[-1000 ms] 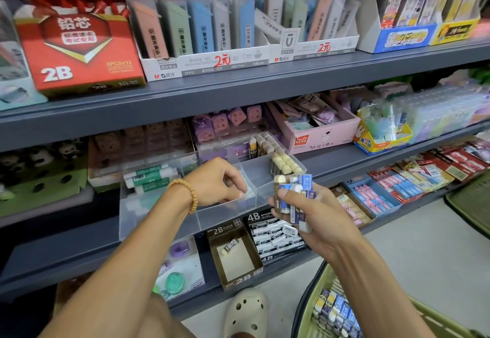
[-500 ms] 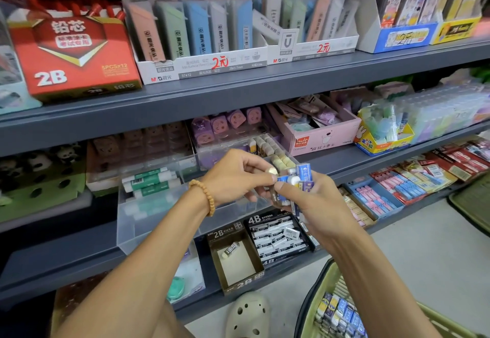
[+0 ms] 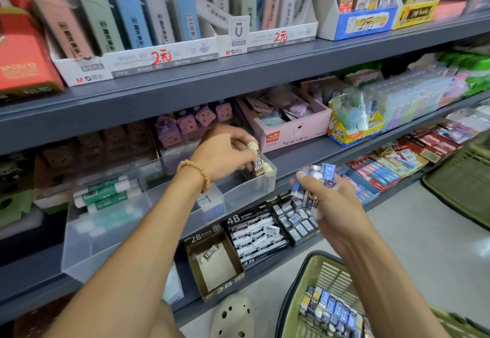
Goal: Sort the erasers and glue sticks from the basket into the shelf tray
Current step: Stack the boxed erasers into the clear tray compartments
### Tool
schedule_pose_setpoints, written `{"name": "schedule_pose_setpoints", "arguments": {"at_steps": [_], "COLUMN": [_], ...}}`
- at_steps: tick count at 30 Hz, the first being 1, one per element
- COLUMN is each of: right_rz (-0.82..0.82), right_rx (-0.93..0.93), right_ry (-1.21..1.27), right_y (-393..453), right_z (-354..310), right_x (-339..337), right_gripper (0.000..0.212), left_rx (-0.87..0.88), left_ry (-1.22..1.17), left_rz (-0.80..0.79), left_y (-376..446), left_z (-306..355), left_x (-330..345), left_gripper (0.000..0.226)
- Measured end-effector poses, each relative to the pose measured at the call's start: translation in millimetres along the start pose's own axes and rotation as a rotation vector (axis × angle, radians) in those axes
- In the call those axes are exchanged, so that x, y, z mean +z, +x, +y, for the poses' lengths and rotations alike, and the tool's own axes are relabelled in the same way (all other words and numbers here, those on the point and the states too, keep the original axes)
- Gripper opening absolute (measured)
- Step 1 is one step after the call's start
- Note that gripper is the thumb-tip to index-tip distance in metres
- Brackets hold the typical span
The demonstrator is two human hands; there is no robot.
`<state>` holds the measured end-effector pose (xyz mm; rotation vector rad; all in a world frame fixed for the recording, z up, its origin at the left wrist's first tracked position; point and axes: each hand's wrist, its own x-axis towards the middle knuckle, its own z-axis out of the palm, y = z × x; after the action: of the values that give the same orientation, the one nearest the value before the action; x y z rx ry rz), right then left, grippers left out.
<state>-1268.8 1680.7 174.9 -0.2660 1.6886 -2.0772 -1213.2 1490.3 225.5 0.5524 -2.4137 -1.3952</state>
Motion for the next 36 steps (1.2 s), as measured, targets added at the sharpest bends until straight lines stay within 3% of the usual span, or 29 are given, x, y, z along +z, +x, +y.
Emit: {"name": "schedule_pose_setpoints", "arguments": {"at_steps": [8,14,17,20,22,31,36], "right_rz": [0.000,-0.015,-0.010,-0.008,-0.007,-0.058,-0.136], "right_rx": [0.015,0.049,0.064,0.069,0.069,0.060,0.001], "right_ry": [0.032,0.082,0.123,0.145,0.144,0.203,0.225], "right_y": [6.2,8.6,7.7,6.4,6.0,2.4,-2.2], "right_z": [2.6,8.4,8.1,5.8,4.7,2.4,-5.9], "right_x": [-11.9,-12.2,-13.3,-14.3,-14.0,-5.3,8.6], "right_gripper": [0.010,0.003,0.008,0.009,0.010,0.008,0.007], "left_rx": [-0.014,0.045,-0.020,-0.071,-0.035,0.052,0.040], "left_ry": [0.022,0.277,0.211,0.188,0.238,0.176,-0.059], "left_rz": [-0.017,-0.118,-0.116,-0.132,-0.113,-0.006,-0.318], "left_y": [4.8,1.7,4.0,6.8,6.1,-2.7,-20.0], "left_z": [2.1,-3.8,-7.8,-13.5,-15.1,1.6,12.8], "left_x": [-1.1,14.2,15.6,17.4,18.9,15.8,15.6], "left_gripper": [0.009,0.020,0.006,0.018,0.007,0.010,0.015]}}
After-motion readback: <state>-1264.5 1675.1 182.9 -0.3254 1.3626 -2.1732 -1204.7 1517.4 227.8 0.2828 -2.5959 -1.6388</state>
